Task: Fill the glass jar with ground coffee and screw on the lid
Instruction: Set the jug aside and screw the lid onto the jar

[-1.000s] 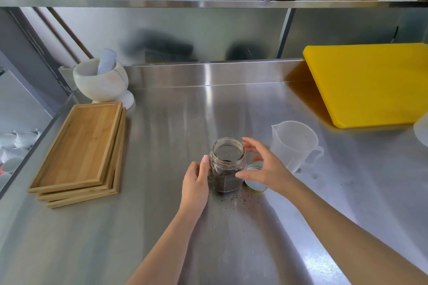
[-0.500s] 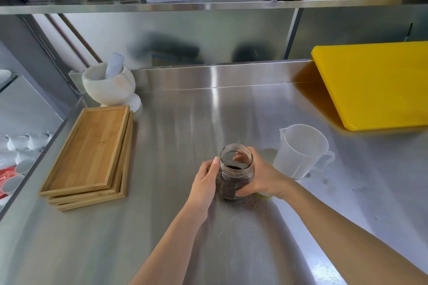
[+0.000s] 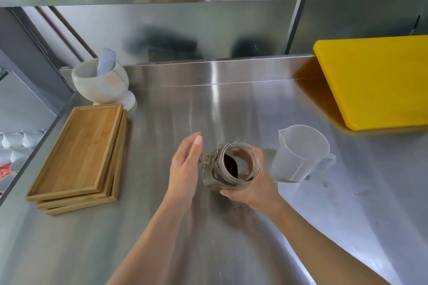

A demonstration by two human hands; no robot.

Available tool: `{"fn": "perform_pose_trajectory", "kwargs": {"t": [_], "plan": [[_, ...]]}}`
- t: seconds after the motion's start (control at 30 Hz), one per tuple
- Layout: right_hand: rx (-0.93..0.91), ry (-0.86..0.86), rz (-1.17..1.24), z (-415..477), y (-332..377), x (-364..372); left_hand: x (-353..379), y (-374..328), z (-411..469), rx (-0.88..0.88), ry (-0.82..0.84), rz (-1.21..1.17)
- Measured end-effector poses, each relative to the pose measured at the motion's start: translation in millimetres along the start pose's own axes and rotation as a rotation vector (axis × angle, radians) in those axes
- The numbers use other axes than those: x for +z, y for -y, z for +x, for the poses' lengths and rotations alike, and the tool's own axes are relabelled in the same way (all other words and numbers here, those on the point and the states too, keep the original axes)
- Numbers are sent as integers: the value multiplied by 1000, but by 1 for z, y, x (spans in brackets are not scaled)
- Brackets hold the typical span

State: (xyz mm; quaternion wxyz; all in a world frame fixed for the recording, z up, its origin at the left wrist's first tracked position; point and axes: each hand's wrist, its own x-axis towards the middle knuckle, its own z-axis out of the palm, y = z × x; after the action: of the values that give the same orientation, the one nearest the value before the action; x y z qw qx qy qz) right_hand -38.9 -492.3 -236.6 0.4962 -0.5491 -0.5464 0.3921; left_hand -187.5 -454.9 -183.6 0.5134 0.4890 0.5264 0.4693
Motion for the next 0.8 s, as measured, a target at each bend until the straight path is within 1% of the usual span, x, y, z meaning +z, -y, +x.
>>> {"fn": "perform_pose_trajectory", "kwargs": {"t": [0.07, 0.13, 0.17, 0.2, 0.23, 0.3, 0.33, 0.37, 0.4, 0.47, 0.53, 0.57, 0.6, 0.63, 0.7, 0.73, 0.77, 0.8], "plan": [[-4, -24, 25, 1, -3, 1, -5, -5, 4, 37, -153, -99], [-2, -41, 44, 3, -4, 4, -7, -7, 4, 81, -341, -204], [0, -41, 51, 5, -5, 5, -6, -5, 2, 93, -383, -219], [-1, -36, 57, 6, -6, 7, -5, -2, 0, 84, -345, -202], [1, -35, 63, 6, -7, 8, -3, 3, -2, 52, -228, -139], [7, -42, 80, 6, -10, 10, 3, 9, -10, 0, 64, 40], [7, -44, 96, 5, -11, 9, 5, 10, -12, 23, 136, 123], [10, -41, 117, 5, -13, 8, 5, 9, -13, 77, 134, 184], [10, -35, 130, 4, -13, 7, 5, 6, -14, 144, 72, 203], [13, -28, 133, 4, -12, 5, 3, 2, -13, 246, -131, 149], [14, -21, 127, 5, -11, 6, 1, -1, -11, 279, -281, 103], [15, -16, 125, 5, -11, 7, 2, -1, -11, 281, -295, 100], [15, -6, 123, 5, -10, 7, 3, 0, -11, 271, -262, 99], [15, 1, 119, 6, -10, 6, 5, 2, -12, 232, -173, 117], [16, 9, 124, 6, -13, 5, 7, 8, -15, 90, 59, 237], [20, 3, 131, 5, -14, 3, 8, 10, -16, 59, 97, 269], [25, -5, 139, 4, -15, 2, 7, 12, -16, 79, 44, 259], [24, -10, 140, 4, -15, 0, 7, 10, -16, 132, -78, 214]]}}
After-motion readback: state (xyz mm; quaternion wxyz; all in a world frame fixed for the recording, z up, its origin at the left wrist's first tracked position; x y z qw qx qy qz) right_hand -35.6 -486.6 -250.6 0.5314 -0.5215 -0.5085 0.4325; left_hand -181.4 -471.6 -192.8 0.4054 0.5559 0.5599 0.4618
